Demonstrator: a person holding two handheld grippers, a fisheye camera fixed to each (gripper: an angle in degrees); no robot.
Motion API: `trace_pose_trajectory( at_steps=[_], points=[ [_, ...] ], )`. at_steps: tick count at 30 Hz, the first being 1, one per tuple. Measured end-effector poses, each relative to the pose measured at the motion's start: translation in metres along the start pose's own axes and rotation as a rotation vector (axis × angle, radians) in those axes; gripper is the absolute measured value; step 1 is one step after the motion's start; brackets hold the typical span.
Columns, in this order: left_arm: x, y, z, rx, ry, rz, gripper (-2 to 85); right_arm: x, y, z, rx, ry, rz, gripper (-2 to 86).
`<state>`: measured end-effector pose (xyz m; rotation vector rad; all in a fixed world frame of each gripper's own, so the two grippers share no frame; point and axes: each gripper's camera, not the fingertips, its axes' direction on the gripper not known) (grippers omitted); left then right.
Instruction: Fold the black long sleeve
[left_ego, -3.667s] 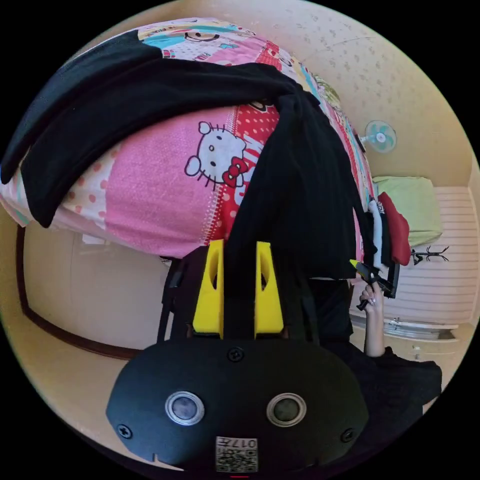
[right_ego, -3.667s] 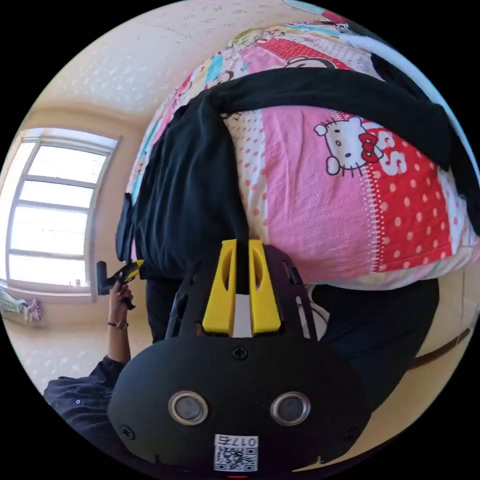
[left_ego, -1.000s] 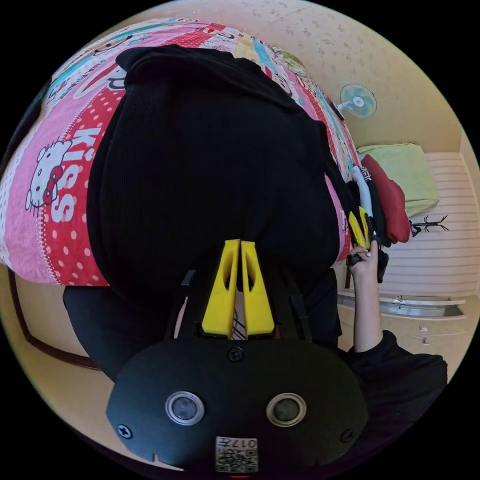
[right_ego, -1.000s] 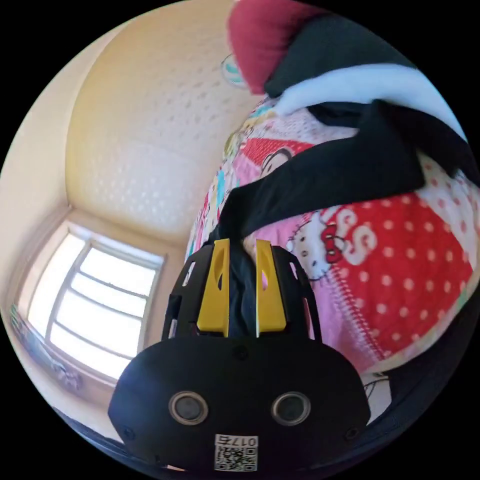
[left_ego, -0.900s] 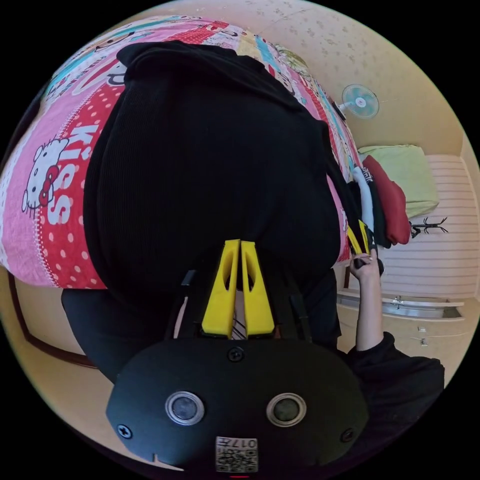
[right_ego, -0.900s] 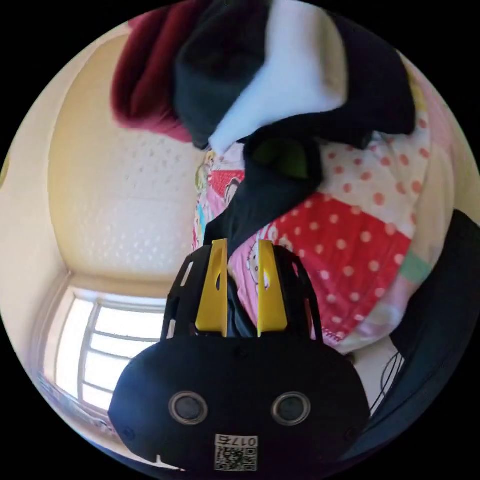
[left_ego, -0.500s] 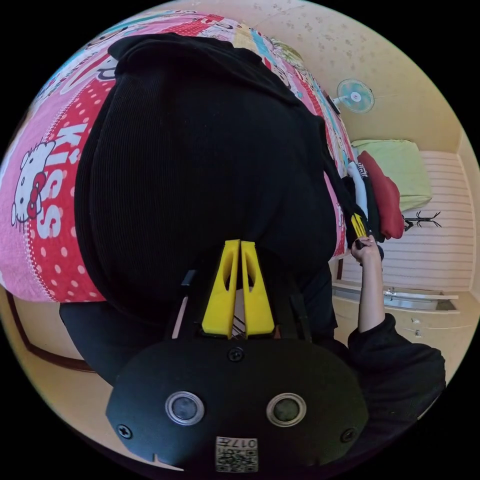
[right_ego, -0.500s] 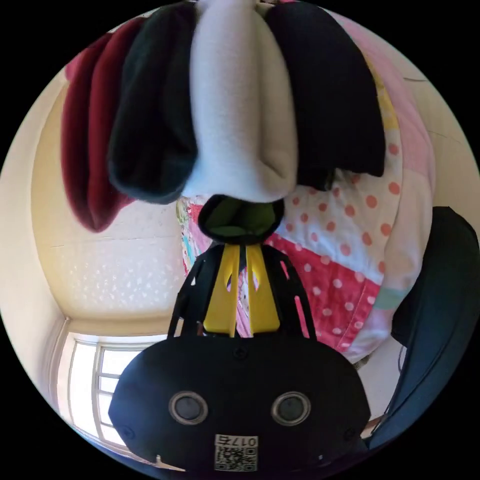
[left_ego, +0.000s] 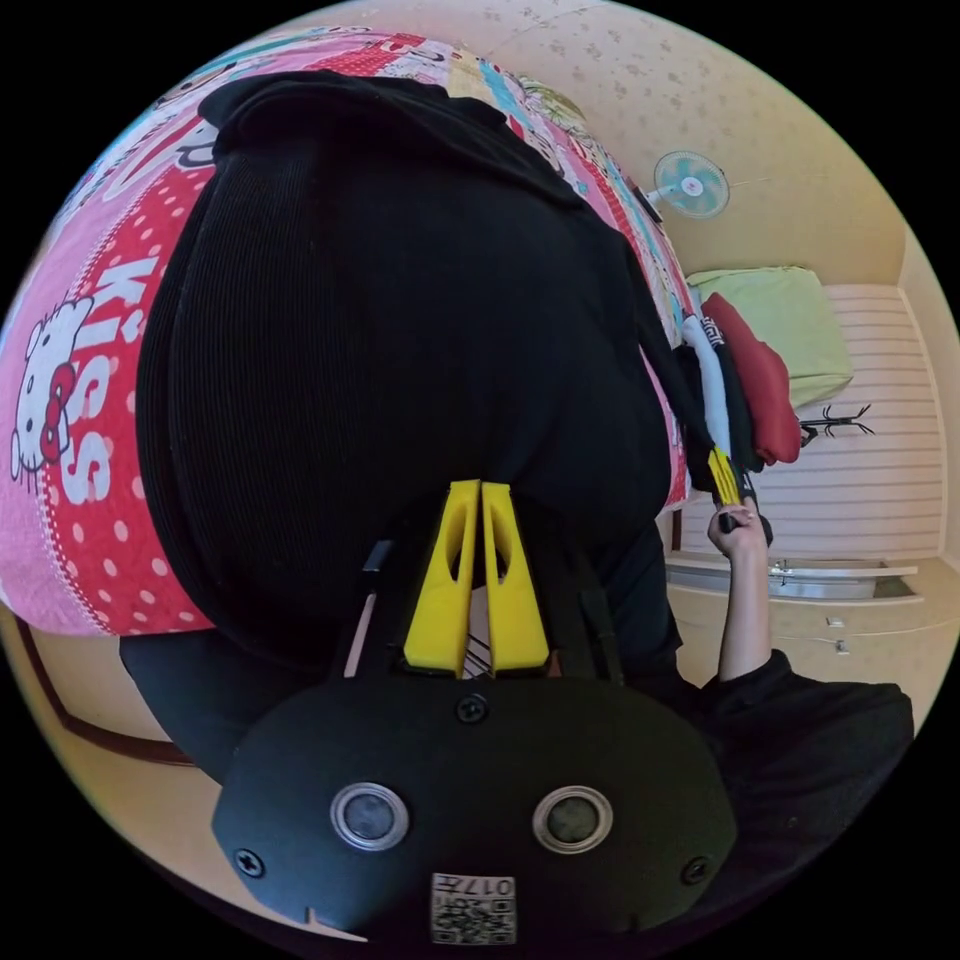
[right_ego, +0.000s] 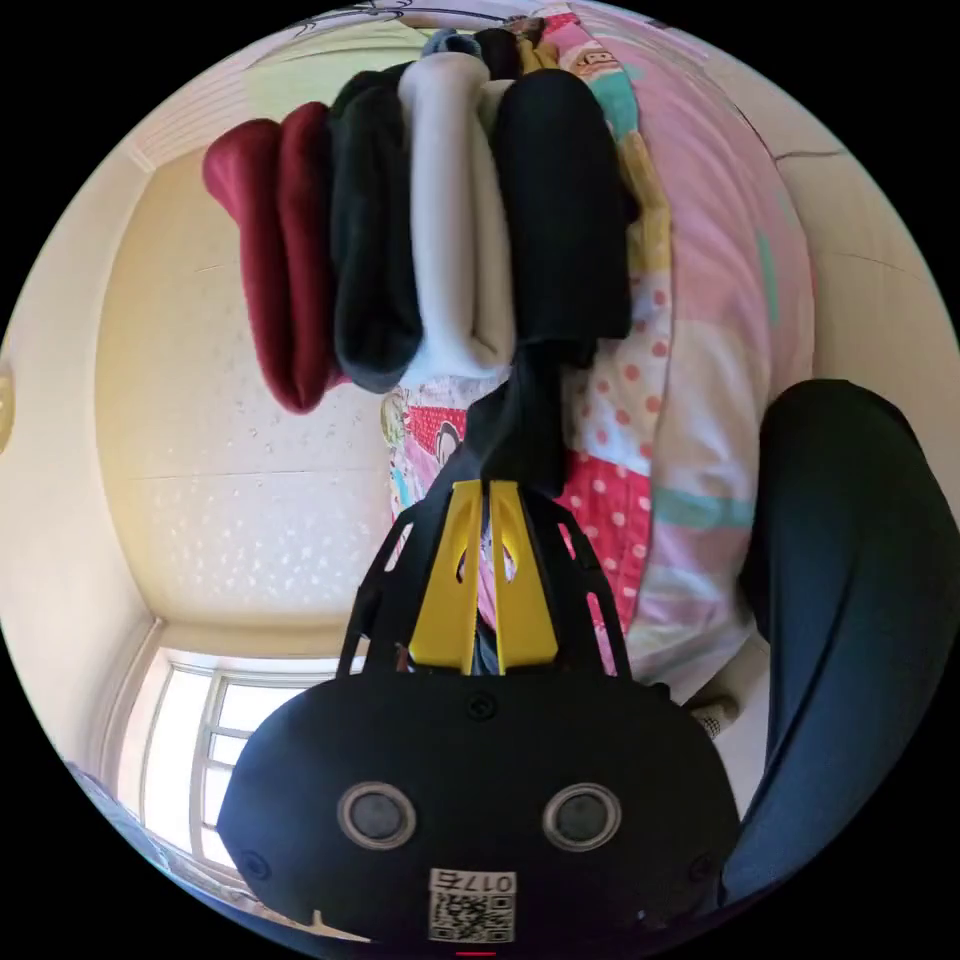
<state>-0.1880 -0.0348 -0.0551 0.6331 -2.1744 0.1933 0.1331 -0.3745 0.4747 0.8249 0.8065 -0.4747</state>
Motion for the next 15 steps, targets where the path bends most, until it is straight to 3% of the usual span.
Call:
trace_pose_trajectory(
  at_steps=[5,8,10,12,15],
  points=[
    [0.001,0.007,0.002,0.033,-0.025,0.021,-1.0,-0.149,0.063,0.075,0.007,-0.079,-0.409,1.7],
    [0.006,0.01,0.004,0.054,-0.062,0.019,-1.0,-0.247,0.14,0.157,-0.117,-0.25,-0.624,2.0],
    [0.008,0.013,0.005,0.074,-0.074,0.012,-1.0,-0.297,0.227,0.241,-0.369,-0.342,-0.801,2.2],
    [0.008,0.017,0.005,0.1,-0.07,0.004,-1.0,-0.309,0.301,0.301,-0.602,-0.298,-0.94,2.5],
    [0.005,0.025,0.004,0.137,-0.044,0.009,-0.8,-0.273,0.397,0.344,-0.866,-0.271,-1.016,3.0]
  ],
)
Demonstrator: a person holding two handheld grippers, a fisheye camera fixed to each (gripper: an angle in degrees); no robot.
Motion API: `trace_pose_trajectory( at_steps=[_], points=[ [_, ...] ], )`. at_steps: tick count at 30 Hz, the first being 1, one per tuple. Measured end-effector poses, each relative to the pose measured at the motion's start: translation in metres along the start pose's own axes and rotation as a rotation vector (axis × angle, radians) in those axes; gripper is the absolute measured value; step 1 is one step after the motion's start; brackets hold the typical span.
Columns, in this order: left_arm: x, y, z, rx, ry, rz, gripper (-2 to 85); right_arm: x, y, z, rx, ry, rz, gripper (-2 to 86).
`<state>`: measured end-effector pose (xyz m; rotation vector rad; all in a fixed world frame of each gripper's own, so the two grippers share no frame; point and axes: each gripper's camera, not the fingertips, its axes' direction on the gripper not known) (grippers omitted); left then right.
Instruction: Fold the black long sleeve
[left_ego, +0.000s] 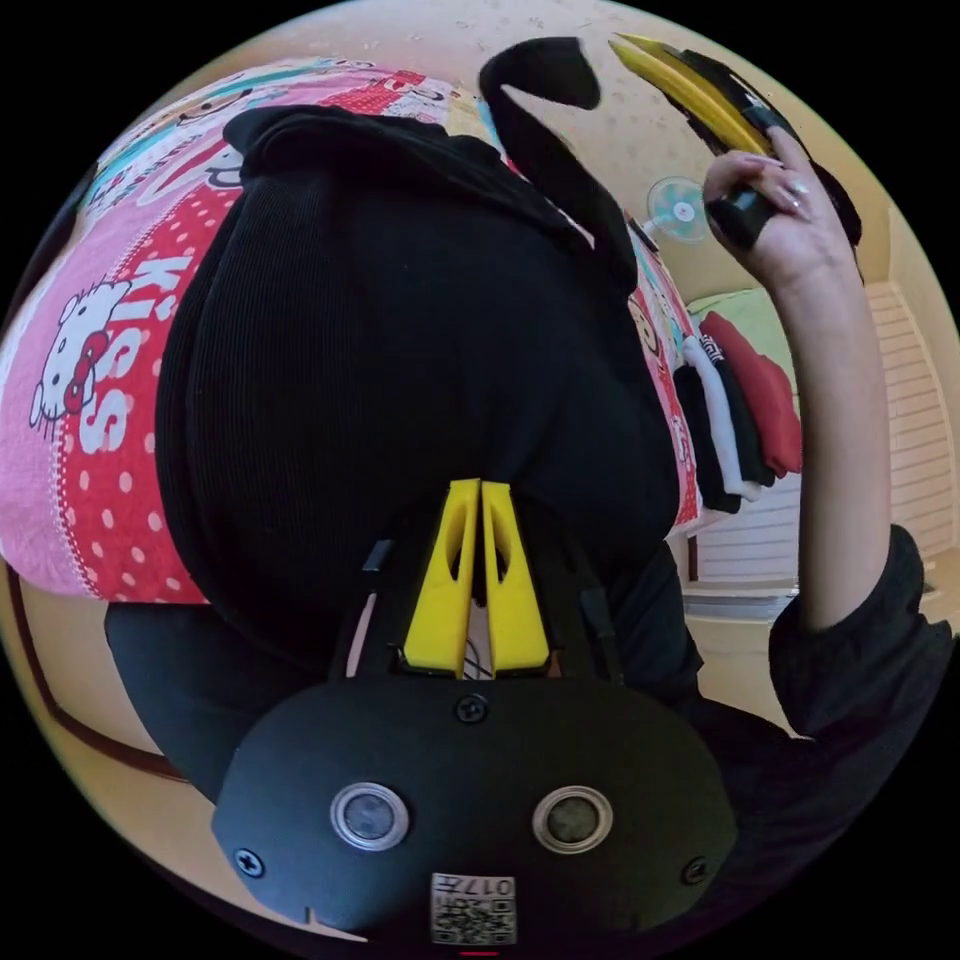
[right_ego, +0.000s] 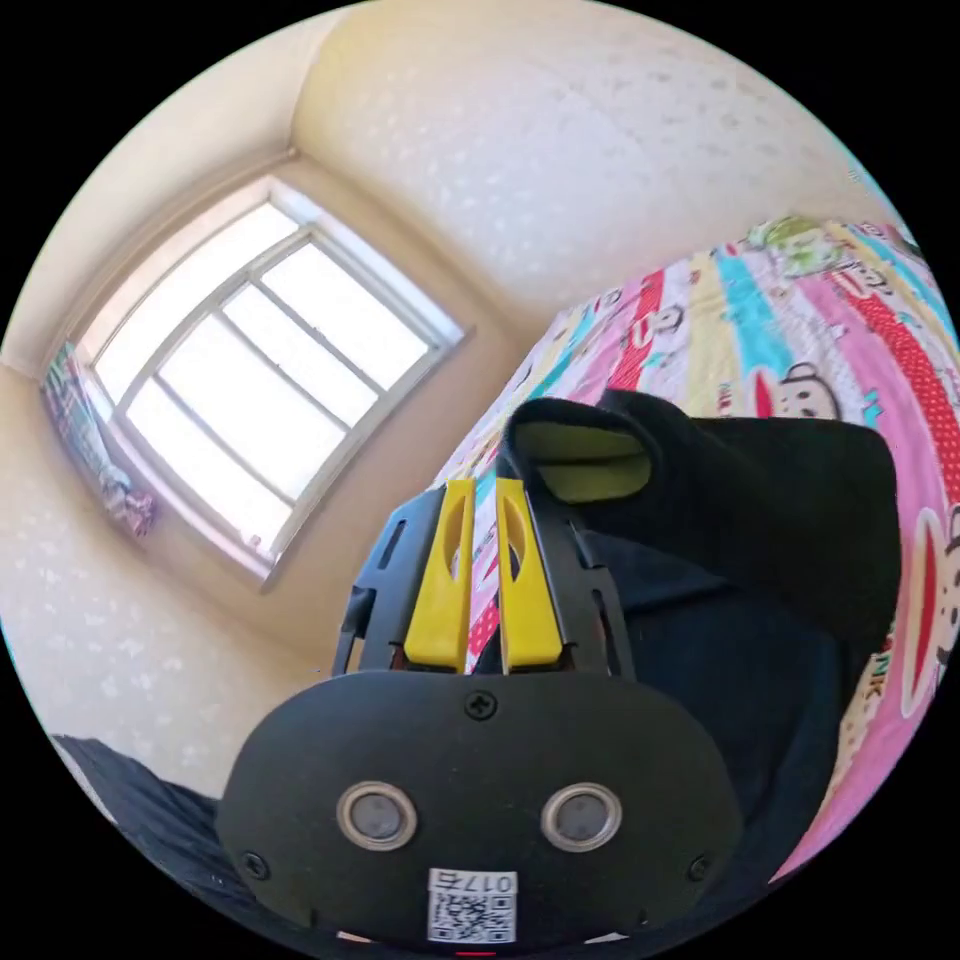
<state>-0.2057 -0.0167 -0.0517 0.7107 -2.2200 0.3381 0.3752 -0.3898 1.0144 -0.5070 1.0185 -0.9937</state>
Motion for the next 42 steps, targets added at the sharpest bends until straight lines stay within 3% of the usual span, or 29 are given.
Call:
trace_pose_trajectory(
  at_steps=[6,10,12,15,16,17,20,25,31,34,36,39,42],
  points=[
    [-0.009,0.009,-0.036,0.011,0.06,0.019,4.0,0.043,0.124,-0.009,-0.026,0.163,0.1,6.1],
    [-0.03,0.036,-0.099,0.222,-0.075,-0.073,12.0,0.092,0.212,-0.089,-0.054,0.448,0.262,8.6],
    [-0.043,0.044,-0.112,0.27,-0.096,-0.138,14.4,0.104,0.251,-0.119,-0.056,0.497,0.325,9.0],
    [-0.061,0.039,-0.085,0.129,-0.033,-0.179,14.9,0.112,0.309,-0.139,-0.078,0.342,0.361,7.6],
    [-0.056,0.041,-0.084,0.142,-0.095,-0.168,10.1,0.113,0.325,-0.14,-0.078,0.264,0.379,6.4],
    [-0.048,0.041,-0.085,0.113,-0.182,-0.166,6.6,0.114,0.331,-0.139,-0.086,0.239,0.4,5.7],
    [-0.029,0.029,-0.102,0.041,-0.111,-0.127,4.0,0.11,0.333,-0.139,-0.078,0.209,0.462,4.1],
    [-0.002,-0.014,-0.173,0.145,-0.049,-0.026,3.9,0.061,0.247,-0.142,-0.068,0.316,0.228,3.5],
    [-0.038,-0.074,-0.2,0.186,0.023,-0.072,8.7,0.091,0.183,-0.13,-0.017,0.32,0.258,5.9],
    [-0.052,-0.048,-0.208,0.247,0.127,-0.103,13.1,0.102,0.195,-0.137,0.018,0.28,0.338,9.5],
    [-0.055,-0.022,-0.207,0.259,0.099,-0.118,13.7,0.099,0.213,-0.144,0.036,0.292,0.321,10.6],
    [-0.059,0.018,-0.187,0.18,0.032,-0.191,16.3,0.111,0.249,-0.15,0.021,0.351,0.35,12.0],
    [-0.057,0.044,-0.158,0.13,0.104,-0.22,15.4,0.131,0.274,-0.145,0.01,0.281,0.39,11.4]
  ],
)
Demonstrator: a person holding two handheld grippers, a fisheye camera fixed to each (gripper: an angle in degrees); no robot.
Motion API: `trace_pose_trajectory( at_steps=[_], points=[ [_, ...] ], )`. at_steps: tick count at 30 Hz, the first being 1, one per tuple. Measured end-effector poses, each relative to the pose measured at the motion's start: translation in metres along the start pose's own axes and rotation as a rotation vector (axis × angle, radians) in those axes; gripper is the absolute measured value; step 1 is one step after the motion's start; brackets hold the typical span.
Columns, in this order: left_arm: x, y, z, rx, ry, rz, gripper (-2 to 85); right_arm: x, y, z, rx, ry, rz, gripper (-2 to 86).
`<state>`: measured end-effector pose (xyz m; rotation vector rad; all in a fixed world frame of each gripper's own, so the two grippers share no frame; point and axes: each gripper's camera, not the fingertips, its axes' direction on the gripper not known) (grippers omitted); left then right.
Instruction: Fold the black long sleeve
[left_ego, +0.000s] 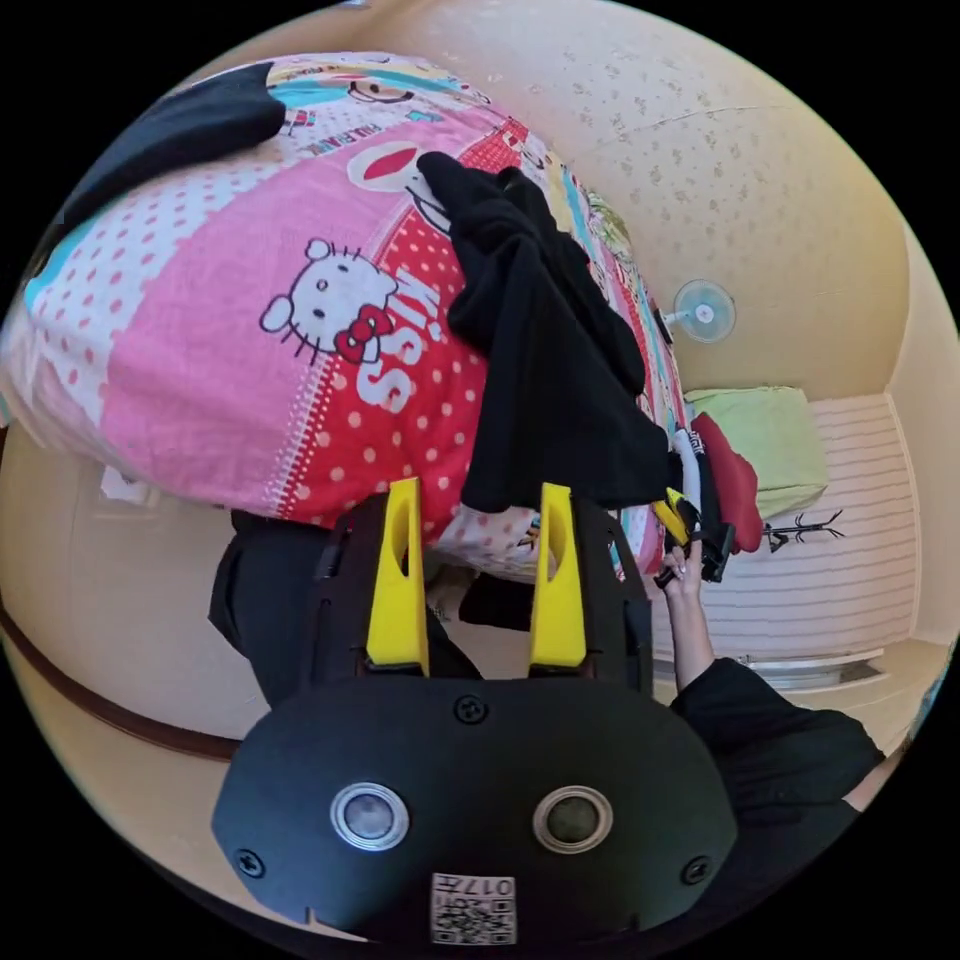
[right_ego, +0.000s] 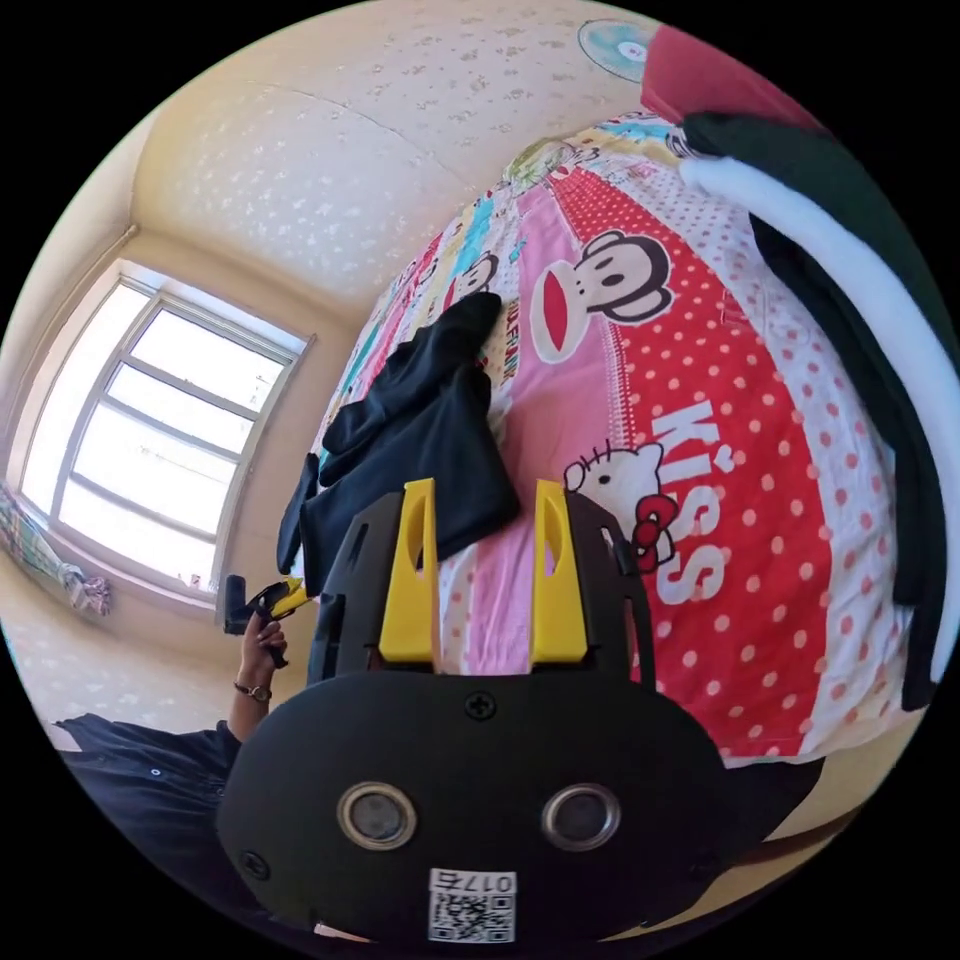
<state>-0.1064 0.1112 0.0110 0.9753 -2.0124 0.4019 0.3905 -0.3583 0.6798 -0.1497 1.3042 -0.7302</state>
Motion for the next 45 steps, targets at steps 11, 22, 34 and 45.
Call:
trace_pose_trajectory(
  at_steps=[11,22,34,45],
  points=[
    [0.037,0.038,-0.145,0.196,0.639,0.206,4.2,-0.067,0.01,-0.123,0.22,-0.474,-0.188,3.4],
    [0.076,0.135,-0.226,-0.108,0.703,0.402,4.0,-0.115,0.134,-0.289,0.232,-0.497,-0.459,3.0],
    [0.026,0.007,-0.223,0.18,0.632,0.215,-0.8,-0.103,-0.014,-0.193,0.143,-0.185,-0.323,3.0],
    [0.105,0.005,-0.036,-0.249,0.48,0.32,9.9,-0.143,-0.145,-0.056,0.011,-0.101,-0.224,3.9]
  ],
)
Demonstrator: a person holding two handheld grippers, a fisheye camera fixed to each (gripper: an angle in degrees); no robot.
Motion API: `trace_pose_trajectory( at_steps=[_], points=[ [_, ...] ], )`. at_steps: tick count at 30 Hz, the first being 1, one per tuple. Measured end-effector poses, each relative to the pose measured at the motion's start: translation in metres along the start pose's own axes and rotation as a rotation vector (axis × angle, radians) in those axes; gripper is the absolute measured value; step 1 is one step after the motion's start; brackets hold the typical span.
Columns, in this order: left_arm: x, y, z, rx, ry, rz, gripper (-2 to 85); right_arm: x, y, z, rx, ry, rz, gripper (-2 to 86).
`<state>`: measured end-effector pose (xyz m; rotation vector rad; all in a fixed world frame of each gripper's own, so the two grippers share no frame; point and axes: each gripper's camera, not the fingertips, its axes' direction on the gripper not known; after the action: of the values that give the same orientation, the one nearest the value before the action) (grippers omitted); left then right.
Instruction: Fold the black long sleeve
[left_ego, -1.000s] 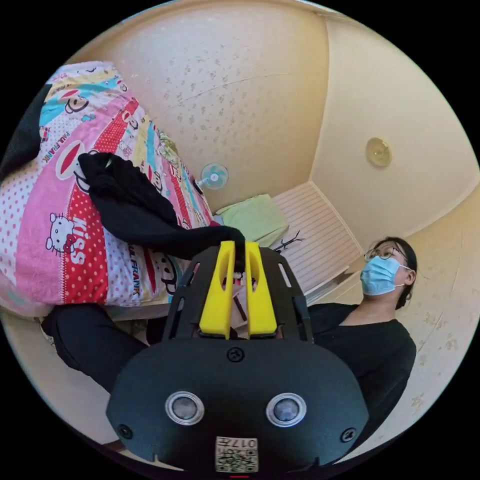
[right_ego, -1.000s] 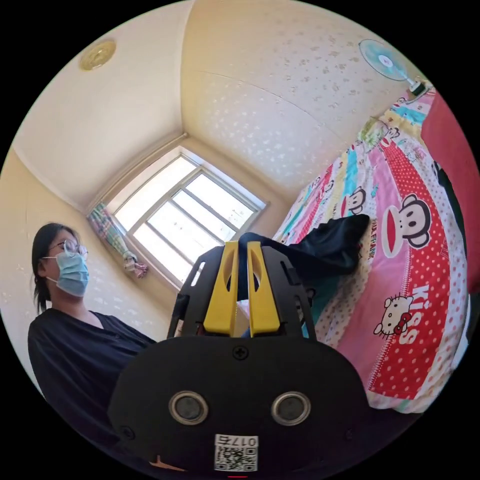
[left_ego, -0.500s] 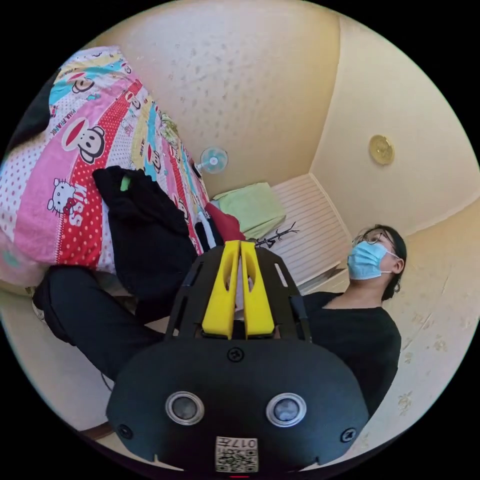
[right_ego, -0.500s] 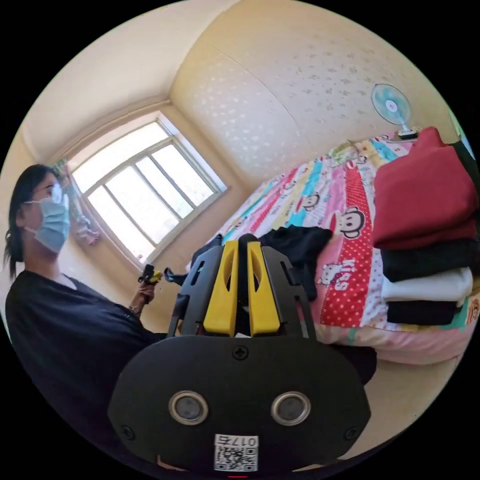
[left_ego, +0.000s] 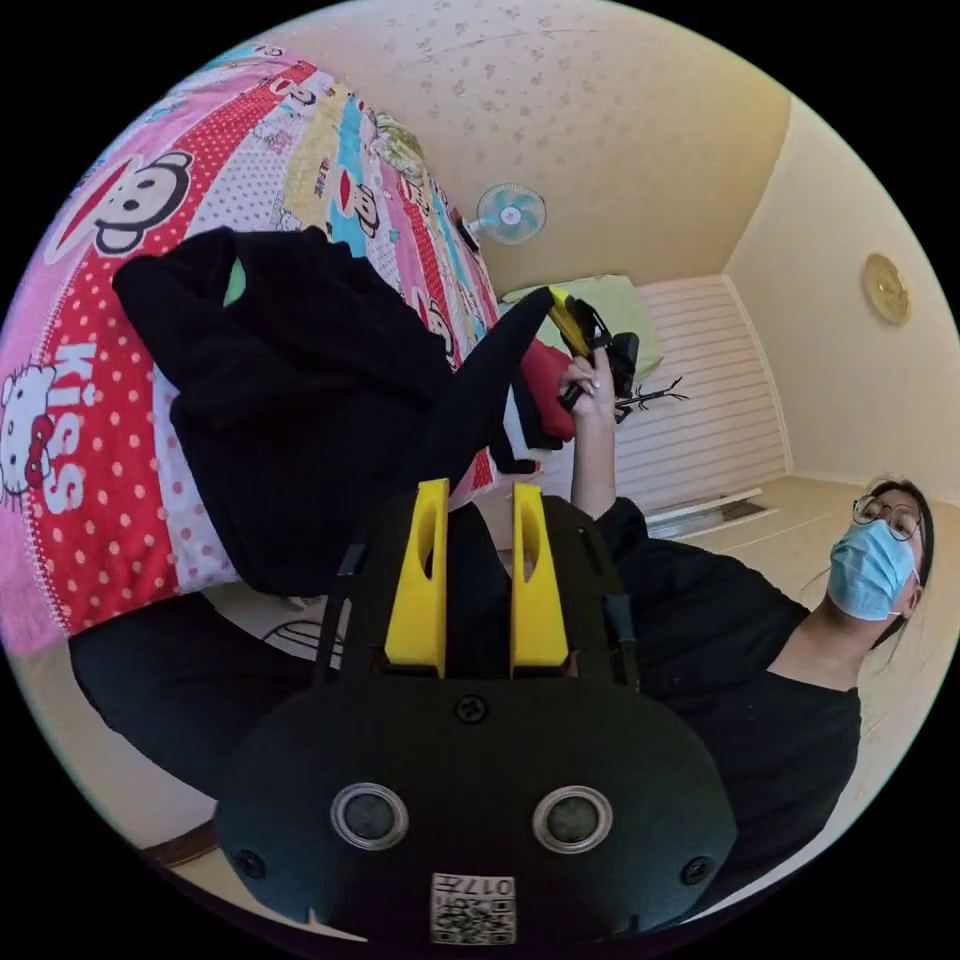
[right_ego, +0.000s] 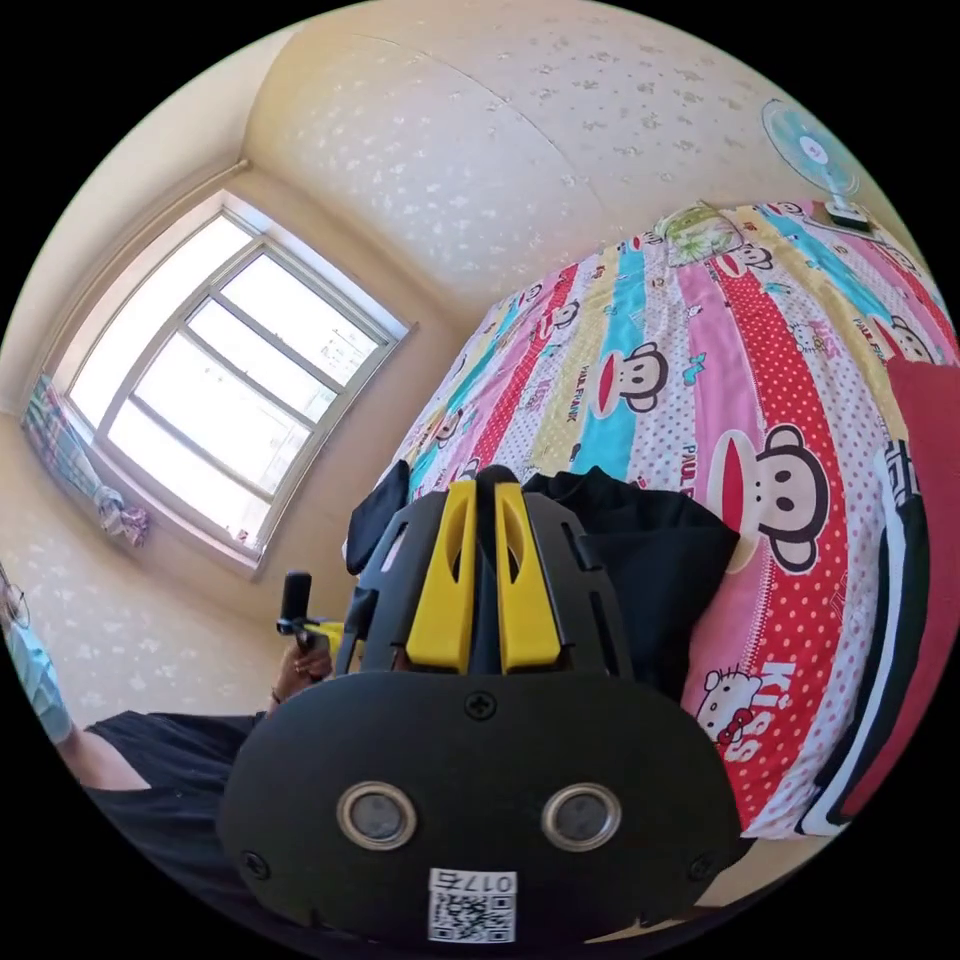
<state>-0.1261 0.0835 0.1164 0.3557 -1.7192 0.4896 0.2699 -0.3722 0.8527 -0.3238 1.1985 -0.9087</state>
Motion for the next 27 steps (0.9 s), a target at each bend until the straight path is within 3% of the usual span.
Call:
trace_pose_trajectory(
  at_steps=[2,4,6,13,18,22,27],
  points=[
    [-0.018,0.011,0.05,-0.102,0.107,-0.031,10.0,0.027,-0.018,0.023,0.016,0.08,0.062,4.6],
    [-0.028,0.019,0.077,-0.137,0.148,-0.072,10.0,0.077,-0.037,0.065,-0.092,0.299,0.123,6.3],
    [-0.033,0.028,0.093,-0.144,0.16,-0.1,10.1,0.105,-0.03,0.08,-0.166,0.347,0.169,9.2],
    [-0.058,0.055,0.099,-0.109,0.045,-0.163,10.4,0.089,0.132,0.018,-0.174,0.277,-0.099,12.3],
    [-0.062,0.046,0.102,-0.163,-0.061,-0.125,10.4,0.113,0.236,-0.004,-0.24,0.253,-0.097,12.0],
    [-0.05,0.035,0.113,-0.185,-0.09,-0.063,10.4,0.15,0.253,0.007,-0.329,0.056,0.006,7.4],
    [-0.031,0.044,0.113,-0.104,-0.173,0.025,10.6,0.148,0.222,-0.014,-0.307,-0.201,-0.022,3.5]
  ],
)
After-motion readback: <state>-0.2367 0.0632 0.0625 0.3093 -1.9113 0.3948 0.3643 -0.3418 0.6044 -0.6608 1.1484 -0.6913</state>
